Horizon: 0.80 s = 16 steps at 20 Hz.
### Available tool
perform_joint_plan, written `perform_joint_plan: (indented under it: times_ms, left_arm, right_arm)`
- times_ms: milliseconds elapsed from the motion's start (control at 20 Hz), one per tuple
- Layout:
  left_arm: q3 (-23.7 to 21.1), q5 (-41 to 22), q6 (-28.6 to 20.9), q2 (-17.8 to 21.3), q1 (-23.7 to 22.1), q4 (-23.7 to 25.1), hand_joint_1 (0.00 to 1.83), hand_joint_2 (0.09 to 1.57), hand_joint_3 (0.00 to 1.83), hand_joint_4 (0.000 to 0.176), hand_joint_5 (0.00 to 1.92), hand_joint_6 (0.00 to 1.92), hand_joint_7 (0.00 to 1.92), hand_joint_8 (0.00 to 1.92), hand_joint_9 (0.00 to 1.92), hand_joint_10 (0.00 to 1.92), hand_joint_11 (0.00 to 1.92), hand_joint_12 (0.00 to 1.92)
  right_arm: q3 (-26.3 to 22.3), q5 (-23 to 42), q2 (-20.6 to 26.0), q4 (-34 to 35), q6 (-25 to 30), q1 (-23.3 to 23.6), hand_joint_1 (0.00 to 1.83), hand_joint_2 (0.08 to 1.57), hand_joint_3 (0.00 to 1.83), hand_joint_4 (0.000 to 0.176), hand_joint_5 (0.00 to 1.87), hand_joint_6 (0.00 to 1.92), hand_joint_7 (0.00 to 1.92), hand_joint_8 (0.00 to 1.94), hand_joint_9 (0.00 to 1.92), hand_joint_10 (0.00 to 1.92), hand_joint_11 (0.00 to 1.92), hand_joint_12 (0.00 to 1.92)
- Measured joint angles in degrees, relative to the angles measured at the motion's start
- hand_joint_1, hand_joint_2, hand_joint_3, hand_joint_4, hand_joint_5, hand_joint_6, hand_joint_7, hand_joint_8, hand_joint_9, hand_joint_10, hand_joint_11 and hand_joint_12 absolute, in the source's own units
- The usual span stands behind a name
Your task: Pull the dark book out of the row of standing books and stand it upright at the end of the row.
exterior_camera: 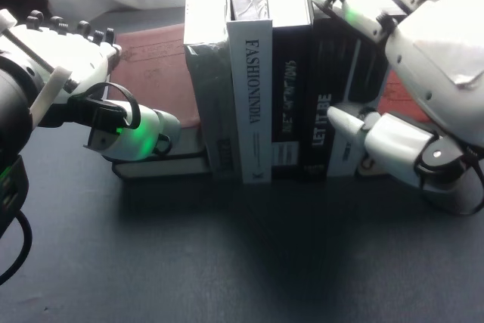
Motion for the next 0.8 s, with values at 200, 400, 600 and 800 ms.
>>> perform_joint_plan:
  times_ms: [200, 400, 600, 800]
  left_arm:
    - [0.0, 0.04, 0.0, 0.0, 0.0, 0.0, 0.0, 1.17, 0.0, 0.0, 0.07, 0.01, 0.06, 0.01, 0.04, 0.01, 0.05, 0.03]
    - [0.0, 0.02, 0.0, 0.0, 0.0, 0.0, 0.0, 1.18, 0.0, 0.0, 0.06, 0.0, 0.06, 0.01, 0.04, 0.01, 0.03, 0.02]
    - [0.0, 0.04, 0.0, 0.0, 0.0, 0.0, 0.0, 1.17, 0.0, 0.0, 0.05, 0.0, 0.04, 0.0, 0.03, 0.0, 0.02, 0.02]
    - [0.0, 0.02, 0.0, 0.0, 0.0, 0.0, 0.0, 1.17, 0.0, 0.0, 0.07, 0.01, 0.06, 0.01, 0.05, 0.01, 0.04, 0.03]
  right_arm:
    - [-0.87, 0.61, 0.0, 0.63, -1.75, -0.04, 0.0, 1.22, 0.0, 0.0, 0.06, 0.01, 0.04, 0.01, 0.0, 0.0, 0.0, 0.0]
    - [-2.03, 2.08, 0.0, 0.7, -3.54, -0.76, 0.0, 1.21, 0.0, 0.0, 0.05, 0.0, 0.03, 0.0, 0.0, 0.0, 0.0, 0.0]
    - [-5.75, 3.37, 0.07, 1.31, -5.55, -1.51, 0.0, 1.21, 0.0, 0.0, 0.04, 0.0, 0.02, 0.0, 0.0, 0.0, 0.0, 0.0]
    - [-8.94, 5.14, 0.07, 2.29, -7.65, -1.62, 0.0, 1.21, 0.0, 0.0, 0.06, 0.01, 0.05, 0.01, 0.01, 0.0, 0.0, 0.0]
